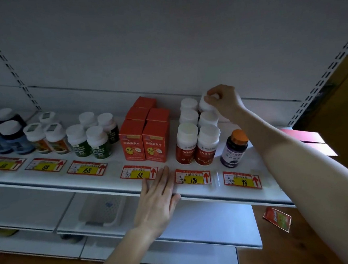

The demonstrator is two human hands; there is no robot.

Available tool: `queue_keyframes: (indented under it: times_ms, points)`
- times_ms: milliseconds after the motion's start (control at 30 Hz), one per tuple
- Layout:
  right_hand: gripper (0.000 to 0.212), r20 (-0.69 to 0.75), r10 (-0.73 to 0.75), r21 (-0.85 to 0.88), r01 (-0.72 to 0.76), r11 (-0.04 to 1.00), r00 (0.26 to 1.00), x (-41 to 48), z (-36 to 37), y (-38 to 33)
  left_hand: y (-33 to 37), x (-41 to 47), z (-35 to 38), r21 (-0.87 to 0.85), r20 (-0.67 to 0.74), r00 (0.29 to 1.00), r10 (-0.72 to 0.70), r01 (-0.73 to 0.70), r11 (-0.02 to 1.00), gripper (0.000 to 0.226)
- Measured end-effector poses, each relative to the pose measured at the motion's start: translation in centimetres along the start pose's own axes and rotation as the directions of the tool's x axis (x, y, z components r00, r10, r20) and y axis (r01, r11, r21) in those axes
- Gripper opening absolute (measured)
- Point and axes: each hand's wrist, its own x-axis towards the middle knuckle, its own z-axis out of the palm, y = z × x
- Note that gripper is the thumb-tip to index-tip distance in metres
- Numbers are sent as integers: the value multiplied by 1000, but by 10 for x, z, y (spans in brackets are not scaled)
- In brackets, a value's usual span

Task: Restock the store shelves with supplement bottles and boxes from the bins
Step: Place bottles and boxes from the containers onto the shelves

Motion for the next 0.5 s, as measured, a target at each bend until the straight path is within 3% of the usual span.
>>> queue_keyframes:
  times_ms: [300, 500]
  points:
    - [28, 81, 101, 21, -103, 994, 992, 0, 12, 12, -1, -1, 4, 14, -55, 998, -7, 8, 1000, 58]
    - [29, 107, 106, 4, -107, 994, 989, -5, 9, 11, -2, 0, 5, 0, -20, 1000, 5, -5, 1000, 61]
